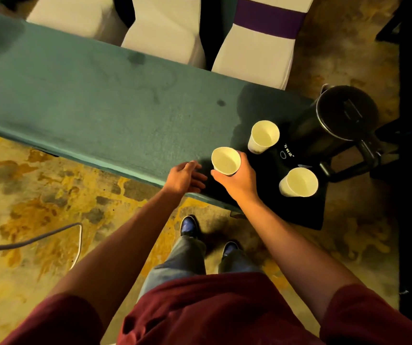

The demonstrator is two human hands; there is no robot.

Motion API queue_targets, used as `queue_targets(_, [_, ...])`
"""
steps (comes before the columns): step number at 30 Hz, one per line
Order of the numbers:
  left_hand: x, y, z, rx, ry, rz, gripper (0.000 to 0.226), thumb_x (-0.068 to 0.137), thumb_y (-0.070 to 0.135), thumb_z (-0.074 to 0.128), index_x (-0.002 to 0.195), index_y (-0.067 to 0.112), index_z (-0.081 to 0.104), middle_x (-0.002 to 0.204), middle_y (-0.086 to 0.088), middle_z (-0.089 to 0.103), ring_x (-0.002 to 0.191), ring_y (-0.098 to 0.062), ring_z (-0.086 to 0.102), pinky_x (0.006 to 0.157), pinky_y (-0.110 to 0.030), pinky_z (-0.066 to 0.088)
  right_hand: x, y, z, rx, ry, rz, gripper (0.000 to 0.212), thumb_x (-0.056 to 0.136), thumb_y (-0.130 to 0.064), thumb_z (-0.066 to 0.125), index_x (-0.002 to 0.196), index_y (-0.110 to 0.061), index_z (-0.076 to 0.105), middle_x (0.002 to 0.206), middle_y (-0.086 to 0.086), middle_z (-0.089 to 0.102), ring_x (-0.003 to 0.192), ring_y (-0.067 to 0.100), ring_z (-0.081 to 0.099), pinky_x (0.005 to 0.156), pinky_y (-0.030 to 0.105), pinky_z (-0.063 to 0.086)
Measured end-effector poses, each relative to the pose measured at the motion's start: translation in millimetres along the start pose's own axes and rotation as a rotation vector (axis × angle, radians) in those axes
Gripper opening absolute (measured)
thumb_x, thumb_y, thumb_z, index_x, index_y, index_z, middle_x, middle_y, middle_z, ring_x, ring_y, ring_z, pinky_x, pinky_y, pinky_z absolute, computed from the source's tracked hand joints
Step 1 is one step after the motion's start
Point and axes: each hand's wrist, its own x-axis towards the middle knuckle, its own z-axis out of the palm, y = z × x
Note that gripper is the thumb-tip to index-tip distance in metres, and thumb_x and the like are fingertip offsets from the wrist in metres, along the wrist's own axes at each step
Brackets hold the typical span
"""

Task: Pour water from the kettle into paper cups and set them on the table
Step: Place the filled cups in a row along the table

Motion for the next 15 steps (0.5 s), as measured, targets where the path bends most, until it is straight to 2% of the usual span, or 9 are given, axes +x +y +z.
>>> queue_targets(2, [0, -1, -2, -0.036, -0.009, -0.022, 0.037, 0.104, 0.029, 0.041, 0.116, 0.000, 0.060, 0.087, -0.016, 0.071, 0.063, -0.025, 0.065, 0.056, -0.028, 0.052, 2, -8, -2, 0.022, 0.006, -0.007, 0.067, 0.063, -0.037, 0.093, 0.119, -0.028, 0.057, 0.111, -0.009, 0.067, 0.101, 0.014, 0.066, 0.082, 0.028, 0.054])
queue_targets(4, [0, -2, 0, -0.142, 0.004, -0.036, 0.040, 0.105, 0.031, 0.039, 0.119, -0.001, 0.058, 0.094, -0.019, 0.070, 0.072, -0.027, 0.066, 0.066, -0.033, 0.054, 2, -21, -8, 0.054, 0.015, -0.044, 0.064, 0.064, -0.037, 0.092, 0.116, -0.031, 0.055, 0.109, -0.011, 0.067, 0.094, 0.005, 0.064, 0.080, 0.017, 0.052])
queue_targets(6, [-1, 1, 7, -0.347, -0.013, -0.065, 0.044, 0.105, 0.036, 0.037, 0.120, -0.001, 0.055, 0.109, -0.024, 0.067, 0.087, -0.032, 0.067, 0.079, -0.040, 0.054, -2, -39, -18, 0.100, 0.027, -0.103, 0.063, 0.065, -0.036, 0.092, 0.115, -0.033, 0.054, 0.106, -0.017, 0.065, 0.091, -0.007, 0.061, 0.074, 0.004, 0.045])
queue_targets(9, [-10, 16, 23, -0.717, -0.158, -0.107, 0.064, 0.103, 0.050, 0.031, 0.136, -0.003, 0.048, 0.134, -0.026, 0.057, 0.114, -0.036, 0.060, 0.095, -0.045, 0.050, -15, -68, -33, 0.176, 0.031, -0.210, 0.068, 0.068, -0.031, 0.092, 0.123, -0.033, 0.052, 0.115, -0.025, 0.061, 0.104, -0.016, 0.057, 0.083, 0.003, 0.045])
queue_targets(12, [-25, 38, 39, -0.931, -0.309, -0.110, 0.074, 0.100, 0.060, 0.028, 0.143, 0.002, 0.045, 0.140, -0.023, 0.054, 0.119, -0.034, 0.060, 0.092, -0.045, 0.053, -25, -90, -44, 0.205, 0.036, -0.281, 0.072, 0.068, -0.030, 0.092, 0.127, -0.035, 0.050, 0.118, -0.030, 0.058, 0.109, -0.015, 0.056, 0.090, 0.008, 0.048])
queue_targets(15, [-44, 55, 53, -1.026, -0.433, -0.095, 0.073, 0.099, 0.062, 0.030, 0.129, 0.003, 0.061, 0.122, -0.020, 0.068, 0.107, -0.032, 0.069, 0.082, -0.040, 0.058, -36, -104, -54, 0.197, 0.034, -0.315, 0.074, 0.067, -0.032, 0.093, 0.126, -0.042, 0.048, 0.113, -0.045, 0.056, 0.110, -0.017, 0.055, 0.088, 0.004, 0.045])
